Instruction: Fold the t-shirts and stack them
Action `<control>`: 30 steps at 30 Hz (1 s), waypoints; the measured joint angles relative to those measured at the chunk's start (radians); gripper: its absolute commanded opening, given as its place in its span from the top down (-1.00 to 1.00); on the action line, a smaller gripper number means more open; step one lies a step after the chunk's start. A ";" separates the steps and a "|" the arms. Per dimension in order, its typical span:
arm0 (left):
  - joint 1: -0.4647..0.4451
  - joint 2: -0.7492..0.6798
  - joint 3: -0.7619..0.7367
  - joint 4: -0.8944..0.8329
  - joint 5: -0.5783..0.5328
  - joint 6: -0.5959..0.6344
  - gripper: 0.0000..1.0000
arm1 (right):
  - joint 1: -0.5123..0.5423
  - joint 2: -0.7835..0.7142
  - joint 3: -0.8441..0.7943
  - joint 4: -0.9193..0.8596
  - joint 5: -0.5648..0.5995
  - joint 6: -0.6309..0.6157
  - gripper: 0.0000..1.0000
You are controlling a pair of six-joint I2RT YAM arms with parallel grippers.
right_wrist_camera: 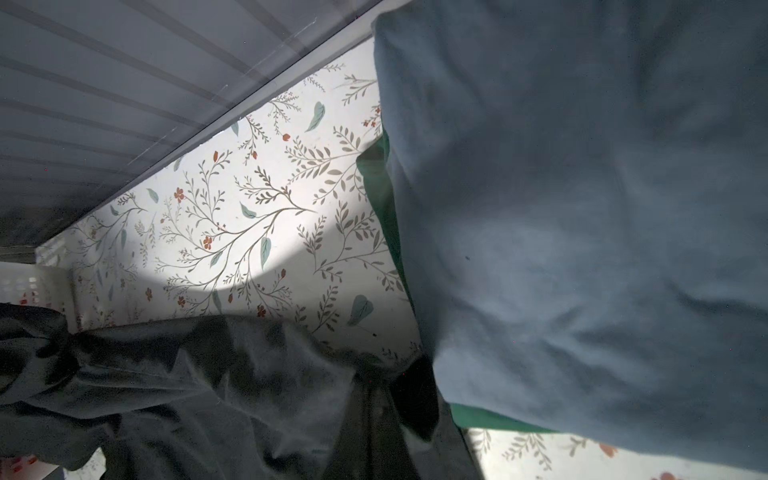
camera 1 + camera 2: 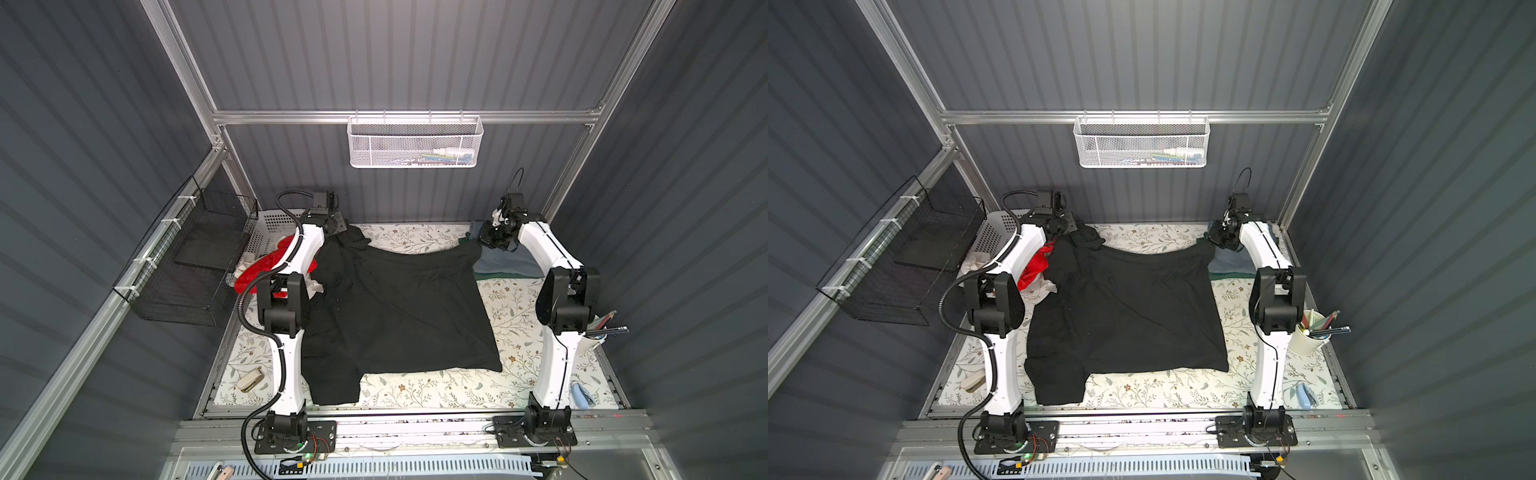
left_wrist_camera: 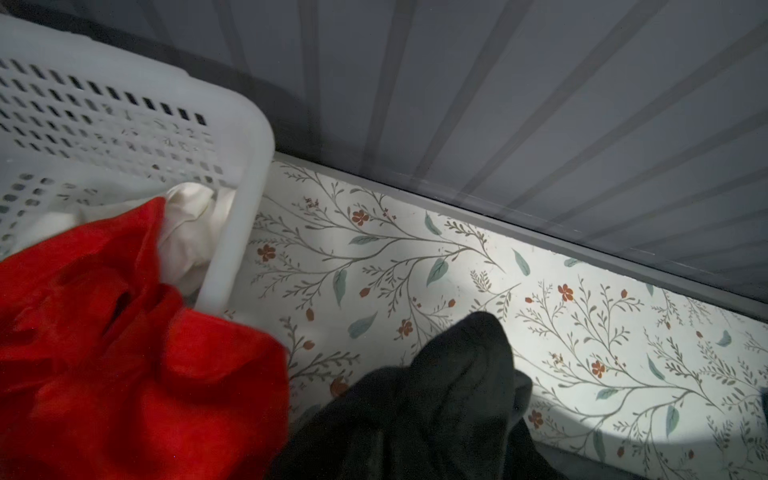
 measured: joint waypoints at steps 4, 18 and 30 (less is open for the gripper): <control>-0.001 0.062 0.094 -0.018 0.031 0.021 1.00 | -0.003 0.059 0.117 -0.063 0.007 -0.008 1.00; 0.000 -0.242 -0.465 0.244 0.091 0.087 1.00 | -0.019 -0.051 -0.091 -0.043 -0.002 -0.029 1.00; 0.000 -0.357 -0.795 0.401 0.059 0.069 1.00 | -0.028 -0.229 -0.421 0.084 -0.025 -0.029 1.00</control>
